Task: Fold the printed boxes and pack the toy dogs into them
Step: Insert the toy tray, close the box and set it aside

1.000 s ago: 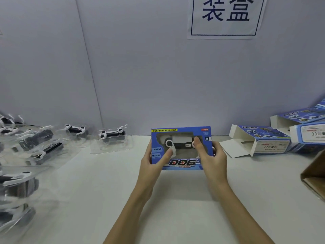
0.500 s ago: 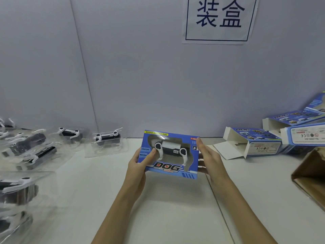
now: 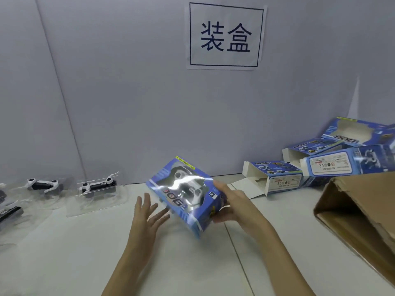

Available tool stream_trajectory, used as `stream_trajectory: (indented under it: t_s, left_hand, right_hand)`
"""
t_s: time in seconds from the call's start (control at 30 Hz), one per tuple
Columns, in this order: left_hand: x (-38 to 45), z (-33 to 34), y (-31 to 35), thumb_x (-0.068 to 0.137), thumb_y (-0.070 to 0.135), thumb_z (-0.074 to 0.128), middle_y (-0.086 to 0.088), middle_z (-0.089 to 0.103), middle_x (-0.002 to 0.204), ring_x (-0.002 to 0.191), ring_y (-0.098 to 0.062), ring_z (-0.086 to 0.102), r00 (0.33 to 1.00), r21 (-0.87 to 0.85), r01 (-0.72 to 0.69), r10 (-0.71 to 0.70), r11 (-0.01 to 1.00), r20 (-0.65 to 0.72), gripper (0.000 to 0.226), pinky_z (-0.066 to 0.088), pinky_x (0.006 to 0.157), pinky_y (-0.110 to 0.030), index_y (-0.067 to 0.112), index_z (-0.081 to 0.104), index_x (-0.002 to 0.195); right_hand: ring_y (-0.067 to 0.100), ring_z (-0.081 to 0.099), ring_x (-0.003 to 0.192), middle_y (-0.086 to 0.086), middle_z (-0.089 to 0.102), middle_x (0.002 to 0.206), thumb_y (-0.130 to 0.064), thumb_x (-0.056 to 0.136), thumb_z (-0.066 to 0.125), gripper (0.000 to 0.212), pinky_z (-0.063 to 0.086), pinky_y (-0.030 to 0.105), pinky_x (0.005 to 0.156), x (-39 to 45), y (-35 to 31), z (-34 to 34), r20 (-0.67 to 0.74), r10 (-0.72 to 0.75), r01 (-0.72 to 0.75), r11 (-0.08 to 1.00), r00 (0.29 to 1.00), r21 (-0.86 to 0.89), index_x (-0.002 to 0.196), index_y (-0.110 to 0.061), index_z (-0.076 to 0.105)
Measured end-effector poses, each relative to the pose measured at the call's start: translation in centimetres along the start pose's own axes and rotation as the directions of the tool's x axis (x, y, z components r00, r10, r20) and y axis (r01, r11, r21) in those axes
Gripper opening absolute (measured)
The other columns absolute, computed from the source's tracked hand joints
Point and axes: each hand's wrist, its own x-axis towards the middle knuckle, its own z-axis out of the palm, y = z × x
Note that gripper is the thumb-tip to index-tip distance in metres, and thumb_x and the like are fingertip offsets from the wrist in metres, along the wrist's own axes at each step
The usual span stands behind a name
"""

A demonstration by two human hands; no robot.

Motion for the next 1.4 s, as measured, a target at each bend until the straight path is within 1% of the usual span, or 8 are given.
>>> stream_trajectory:
  t_s: [0.13,0.27,0.43,0.6,0.8,1.0,1.17,1.4]
  left_hand:
    - [0.2,-0.6,-0.6,0.085,0.072,0.056,-0.007,0.064,0.134,0.109,-0.031,0.073,0.997,0.100,0.026,-0.019,0.995,-0.070,0.067,0.056,0.089,-0.047,0.026,0.065,0.133]
    - [0.5,-1.0,-0.9,0.091,0.069,0.051,-0.009,0.073,0.121,0.101,-0.034,0.074,0.998,0.178,0.050,-0.042,0.983,-0.048,0.060,0.056,0.084,-0.048,0.022,0.080,0.113]
    - [0.6,-0.6,-1.1,0.089,0.068,0.051,-0.010,0.076,0.112,0.094,-0.036,0.073,0.998,0.236,0.053,-0.043,0.970,-0.046,0.061,0.055,0.076,-0.046,0.018,0.084,0.101]
    - [0.3,-0.6,-0.9,0.089,0.066,0.052,-0.010,0.078,0.106,0.088,-0.034,0.072,0.997,0.241,0.058,-0.046,0.969,-0.057,0.060,0.055,0.074,-0.044,0.016,0.084,0.095]
    - [0.1,-0.3,-0.9,0.102,0.057,0.046,-0.010,0.078,0.103,0.079,-0.027,0.071,0.999,0.280,0.039,-0.032,0.959,-0.027,0.058,0.056,0.075,-0.042,0.014,0.084,0.095]
    - [0.1,-0.4,-1.0,0.103,0.049,0.052,-0.007,0.078,0.104,0.079,-0.025,0.072,0.999,0.325,0.004,0.006,0.946,-0.032,0.044,0.058,0.071,-0.039,0.020,0.084,0.095]
    - [-0.2,-0.8,-1.5,0.100,0.007,0.065,-0.011,0.064,0.127,0.099,-0.026,0.072,0.994,0.459,-0.105,0.109,0.882,0.018,0.031,0.061,0.074,-0.033,0.031,0.075,0.116]
    - [-2.2,2.3,0.3,0.065,0.062,0.089,0.038,0.045,0.144,0.133,0.009,0.049,0.911,0.464,-0.397,0.277,0.792,0.306,0.103,0.054,0.089,-0.017,0.065,0.028,0.148]
  right_hand:
    - [0.030,0.075,0.078,0.015,0.073,0.086,-0.048,0.095,0.068,0.040,0.063,0.038,0.073,0.4,-1.3,-2.2,-0.413,-0.209,0.388,0.821,0.887,0.418,0.101,-0.010,0.077]
    - [0.027,0.075,0.105,0.010,0.071,0.123,-0.043,0.094,0.072,0.058,0.062,0.034,0.082,0.5,-1.7,-5.0,-0.724,-0.251,0.727,0.500,0.642,0.471,0.139,-0.014,0.050]
    - [0.014,0.065,0.119,0.004,0.057,0.142,-0.018,0.098,0.069,0.038,0.058,0.035,0.095,2.2,1.6,-6.2,-0.809,-0.230,0.377,0.926,0.541,-0.011,0.135,-0.014,0.063]
    - [0.038,0.039,0.144,0.012,0.024,0.169,0.000,0.095,0.059,0.035,0.043,0.040,0.106,4.4,5.8,-5.8,-0.736,-0.268,-0.076,0.915,0.621,-0.397,0.129,-0.001,0.069]
    - [0.034,0.039,0.148,0.011,0.029,0.168,0.000,0.100,0.051,0.051,0.036,0.039,0.116,5.8,8.2,-7.8,-0.626,-0.210,-0.124,0.886,0.751,-0.446,0.151,0.000,0.046]
    - [0.031,0.044,0.143,0.013,0.051,0.152,0.021,0.094,0.038,0.055,0.034,0.028,0.113,5.2,6.1,-5.6,-0.581,-0.512,0.190,0.830,0.632,-0.524,0.141,0.001,0.058]
    - [0.017,0.054,0.133,0.004,0.059,0.142,0.015,0.098,0.045,0.049,0.048,0.028,0.106,3.0,1.5,-2.8,-0.509,-0.709,0.526,0.704,0.487,-0.477,0.140,-0.004,0.060]
    - [0.013,0.070,0.101,0.004,0.074,0.113,-0.001,0.101,0.061,0.026,0.054,0.018,0.076,0.6,-0.6,1.0,-0.423,-0.613,0.645,0.760,0.667,-0.083,0.122,-0.013,0.071]
